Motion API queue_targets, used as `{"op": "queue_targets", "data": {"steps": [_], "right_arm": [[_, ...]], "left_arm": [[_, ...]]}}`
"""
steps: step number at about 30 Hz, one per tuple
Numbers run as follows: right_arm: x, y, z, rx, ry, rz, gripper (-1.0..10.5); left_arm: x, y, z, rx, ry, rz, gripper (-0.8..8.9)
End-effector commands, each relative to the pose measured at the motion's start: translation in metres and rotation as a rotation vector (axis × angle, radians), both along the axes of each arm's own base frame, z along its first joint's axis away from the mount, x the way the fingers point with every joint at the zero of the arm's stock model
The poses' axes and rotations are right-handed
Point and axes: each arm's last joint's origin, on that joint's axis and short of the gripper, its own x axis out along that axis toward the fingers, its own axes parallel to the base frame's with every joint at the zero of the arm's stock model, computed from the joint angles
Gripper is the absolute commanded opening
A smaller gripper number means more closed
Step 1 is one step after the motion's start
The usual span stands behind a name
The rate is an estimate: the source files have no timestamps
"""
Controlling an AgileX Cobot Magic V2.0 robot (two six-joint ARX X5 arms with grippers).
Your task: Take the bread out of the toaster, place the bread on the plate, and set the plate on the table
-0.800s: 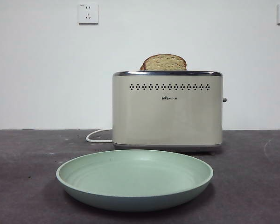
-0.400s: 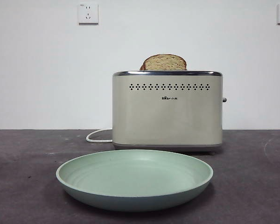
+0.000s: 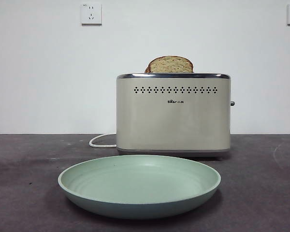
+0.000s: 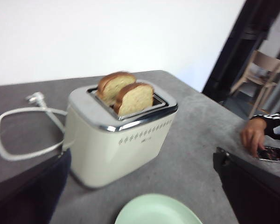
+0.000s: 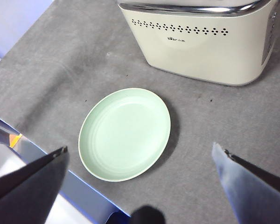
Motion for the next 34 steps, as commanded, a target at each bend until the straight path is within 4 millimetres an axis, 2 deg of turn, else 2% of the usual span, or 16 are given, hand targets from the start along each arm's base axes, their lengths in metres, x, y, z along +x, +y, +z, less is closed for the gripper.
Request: {"op": "queue_targets", "data": {"steps": [1, 11, 21, 27, 34], "right_arm": [[-0.001, 0.0, 0.002, 0.003, -0.008, 0.002, 6.5], [0.0, 0.0, 0.001, 0.001, -0.006, 0.001, 6.5], [0.001, 0.0, 0.0, -0.001, 0.005, 0.001, 6.5], [0.001, 0.0, 0.0, -0.001, 0.005, 0.001, 6.5], [0.003, 0.001, 0.0, -0.002, 0.013, 0.001, 6.5]], "left_arm": [[0.025, -0.01, 0.001, 0.003, -0.014, -0.053, 6.29], [0.109, -0.065, 0.0, 0.066, -0.069, -0.16, 6.28], [0.177, -0.118, -0.015, 0.142, -0.134, -0.178, 6.27], [0.205, -0.14, -0.036, 0.143, -0.146, -0.207, 6.27], [0.218, -0.162, -0.065, 0.163, -0.149, -0.227, 6.26]]}}
